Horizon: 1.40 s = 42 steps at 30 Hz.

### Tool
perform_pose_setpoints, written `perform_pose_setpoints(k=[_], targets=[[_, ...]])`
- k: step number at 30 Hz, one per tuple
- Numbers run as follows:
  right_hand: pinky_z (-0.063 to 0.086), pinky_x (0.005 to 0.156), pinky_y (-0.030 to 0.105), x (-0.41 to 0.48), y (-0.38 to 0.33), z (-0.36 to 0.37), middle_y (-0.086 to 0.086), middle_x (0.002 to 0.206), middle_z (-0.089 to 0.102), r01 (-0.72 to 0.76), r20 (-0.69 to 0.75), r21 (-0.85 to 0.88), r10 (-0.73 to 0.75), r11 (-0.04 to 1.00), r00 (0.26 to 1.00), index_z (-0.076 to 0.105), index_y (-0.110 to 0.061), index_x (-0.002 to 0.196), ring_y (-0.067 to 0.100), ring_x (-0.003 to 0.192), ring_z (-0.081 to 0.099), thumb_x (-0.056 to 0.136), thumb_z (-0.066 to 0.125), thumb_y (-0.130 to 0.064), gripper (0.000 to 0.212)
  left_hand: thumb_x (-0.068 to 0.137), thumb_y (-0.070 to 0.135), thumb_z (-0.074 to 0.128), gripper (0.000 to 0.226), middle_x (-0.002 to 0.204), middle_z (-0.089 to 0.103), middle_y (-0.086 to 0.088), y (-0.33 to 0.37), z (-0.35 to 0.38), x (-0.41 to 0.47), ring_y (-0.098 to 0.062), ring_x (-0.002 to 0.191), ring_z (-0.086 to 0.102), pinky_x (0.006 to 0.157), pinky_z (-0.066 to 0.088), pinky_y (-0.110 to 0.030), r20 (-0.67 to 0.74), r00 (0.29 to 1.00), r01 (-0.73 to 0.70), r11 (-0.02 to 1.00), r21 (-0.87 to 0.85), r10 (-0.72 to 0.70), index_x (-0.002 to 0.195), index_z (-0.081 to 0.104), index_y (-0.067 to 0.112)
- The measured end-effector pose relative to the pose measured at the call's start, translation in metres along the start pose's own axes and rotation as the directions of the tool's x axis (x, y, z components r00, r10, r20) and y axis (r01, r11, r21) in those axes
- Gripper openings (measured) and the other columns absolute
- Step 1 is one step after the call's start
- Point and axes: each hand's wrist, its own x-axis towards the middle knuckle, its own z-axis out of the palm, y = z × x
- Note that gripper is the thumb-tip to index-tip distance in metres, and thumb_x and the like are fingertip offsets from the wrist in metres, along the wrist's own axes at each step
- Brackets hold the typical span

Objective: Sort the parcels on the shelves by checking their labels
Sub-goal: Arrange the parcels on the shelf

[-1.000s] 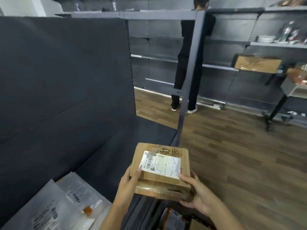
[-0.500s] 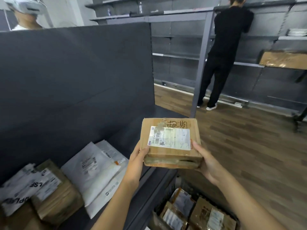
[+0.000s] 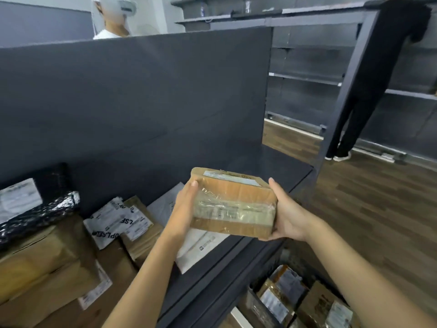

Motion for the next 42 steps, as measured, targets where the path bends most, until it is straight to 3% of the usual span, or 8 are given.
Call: perform_pose_setpoints(k=[7, 12, 20, 25, 30, 34, 37, 42], targets=[[0.050, 0.091, 0.053, 0.038, -0.011, 0.090, 0.003, 0.119, 0.068, 0.102, 0.167, -0.156, -0.076, 0.983, 0.983, 0.059, -0.034, 0.121, 0.025, 0.113, 0.061, 0.077, 0.041, -0.078, 0.064, 0.096, 0.058, 0.024, 0.054, 0.106, 0.074, 0.003, 0.001, -0.090, -0.042, -0.011, 0.093, 0.071, 0.065, 0.057, -0.026, -0.173, 0.979, 0.064, 0.967, -0.245, -0.108, 0.113, 0.065, 0.027], [0.050, 0.094, 0.050, 0.050, -0.012, 0.138, 0.001, 0.128, 0.059, 0.253, 0.325, -0.224, -0.172, 0.941, 0.930, 0.051, -0.037, 0.125, 0.021, 0.118, 0.057, 0.078, 0.051, -0.070, 0.057, 0.079, 0.067, 0.042, 0.056, 0.115, 0.069, 0.001, -0.005, -0.130, -0.067, -0.017, 0.105, 0.065, 0.089, 0.053, -0.040, -0.387, 0.917, 0.022, 0.981, -0.195, -0.097, 0.115, 0.060, 0.029], [0.049, 0.094, 0.035, 0.042, 0.010, 0.146, -0.011, 0.136, 0.036, 0.567, 0.393, -0.157, -0.476, 0.809, 0.787, 0.022, -0.048, 0.124, 0.009, 0.126, 0.044, 0.055, 0.072, -0.037, 0.086, 0.084, -0.004, 0.036, 0.021, 0.092, 0.064, -0.005, -0.019, -0.134, -0.079, -0.018, 0.079, 0.054, 0.068, 0.039, -0.031, -0.498, 0.859, -0.014, 0.967, -0.256, -0.120, 0.092, 0.047, 0.012], [0.041, 0.104, 0.033, 0.024, 0.036, 0.113, -0.012, 0.142, 0.012, 0.703, 0.288, -0.326, -0.642, 0.632, 0.710, 0.006, -0.057, 0.122, 0.006, 0.136, 0.022, 0.056, 0.074, -0.042, 0.096, 0.087, -0.009, 0.032, 0.029, 0.094, 0.063, -0.003, -0.029, -0.102, -0.065, -0.016, 0.079, 0.059, 0.054, 0.050, -0.025, -0.443, 0.887, 0.038, 0.978, -0.203, -0.126, 0.095, 0.047, 0.015], [0.041, 0.098, 0.017, -0.011, 0.076, 0.032, -0.017, 0.138, 0.023, 0.604, -0.004, -0.205, -0.618, 0.770, 0.786, 0.016, -0.059, 0.119, -0.004, 0.129, 0.031, 0.055, 0.072, -0.038, 0.088, 0.090, -0.005, 0.045, 0.022, 0.106, 0.066, -0.007, -0.049, -0.029, -0.030, -0.019, 0.087, 0.062, 0.065, 0.051, -0.030, -0.178, 0.982, 0.051, 0.992, -0.117, -0.071, 0.102, 0.050, 0.013], [0.036, 0.110, 0.045, -0.046, 0.132, -0.039, -0.001, 0.139, 0.029, 0.489, -0.369, -0.025, -0.462, 0.872, 0.806, 0.026, -0.047, 0.113, 0.018, 0.133, 0.037, 0.051, 0.073, -0.037, 0.078, 0.092, 0.008, 0.056, 0.018, 0.107, 0.070, -0.005, -0.080, 0.060, -0.008, -0.017, 0.092, 0.067, 0.063, 0.051, -0.024, 0.063, 0.988, 0.144, 0.988, -0.059, -0.141, 0.109, 0.050, 0.012], [0.039, 0.108, 0.048, -0.071, 0.180, -0.085, 0.002, 0.143, 0.031, 0.397, -0.553, 0.066, -0.297, 0.916, 0.778, 0.027, -0.044, 0.115, 0.021, 0.132, 0.039, 0.057, 0.077, -0.035, 0.078, 0.085, 0.003, 0.065, 0.027, 0.108, 0.067, -0.009, -0.110, 0.125, -0.005, -0.016, 0.088, 0.066, 0.059, 0.052, -0.022, 0.236, 0.947, 0.218, 0.975, 0.032, -0.219, 0.104, 0.049, 0.014], [0.045, 0.099, 0.043, -0.093, 0.269, -0.136, 0.005, 0.137, 0.045, 0.323, -0.746, 0.263, -0.021, 0.909, 0.665, 0.024, -0.029, 0.130, 0.024, 0.121, 0.051, 0.091, 0.058, -0.008, 0.055, 0.088, -0.004, 0.052, 0.029, 0.119, 0.059, -0.011, -0.165, 0.211, -0.018, -0.024, 0.109, 0.059, 0.092, 0.049, -0.042, 0.401, 0.820, 0.339, 0.911, 0.235, -0.409, 0.109, 0.043, 0.014]])
